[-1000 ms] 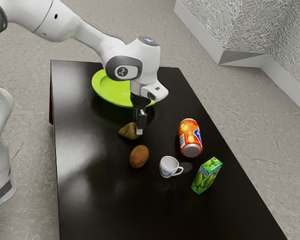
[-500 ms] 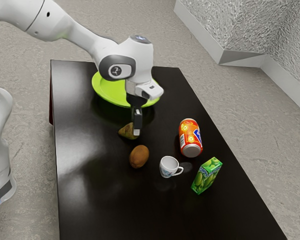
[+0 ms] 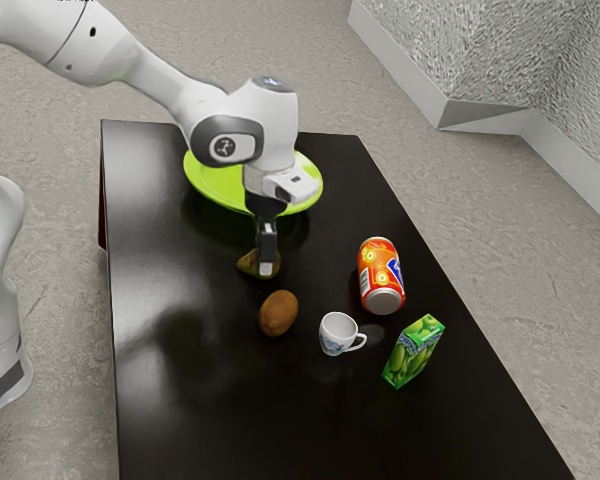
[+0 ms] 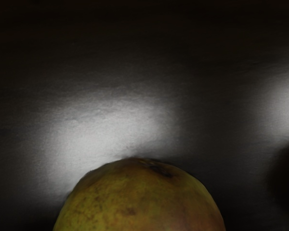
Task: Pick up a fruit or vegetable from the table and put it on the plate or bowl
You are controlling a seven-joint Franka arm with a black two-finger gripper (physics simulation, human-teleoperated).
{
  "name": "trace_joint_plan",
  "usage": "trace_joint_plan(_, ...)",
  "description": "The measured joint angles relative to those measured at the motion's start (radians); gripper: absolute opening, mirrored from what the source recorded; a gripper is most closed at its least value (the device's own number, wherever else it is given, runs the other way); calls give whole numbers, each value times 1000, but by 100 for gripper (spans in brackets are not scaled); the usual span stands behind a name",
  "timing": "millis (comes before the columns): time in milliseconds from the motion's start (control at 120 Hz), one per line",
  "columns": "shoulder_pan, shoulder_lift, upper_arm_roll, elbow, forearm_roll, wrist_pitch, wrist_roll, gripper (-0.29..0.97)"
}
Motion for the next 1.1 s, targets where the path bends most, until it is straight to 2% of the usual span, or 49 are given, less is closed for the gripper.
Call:
trace_joint_plan(625, 8, 45, 0, -27, -15, 72, 7, 64)
trace_joint_plan(667, 8, 46, 0, -27, -16, 75, 6, 62)
trace_joint_plan(833, 12, 46, 0, -27, -29, 93, -7, 36)
trace_joint_plan(1017, 16, 46, -1, -19, -18, 112, -41, 32)
trace_joint_plan(1100, 16, 46, -13, 11, 28, 116, -59, 31)
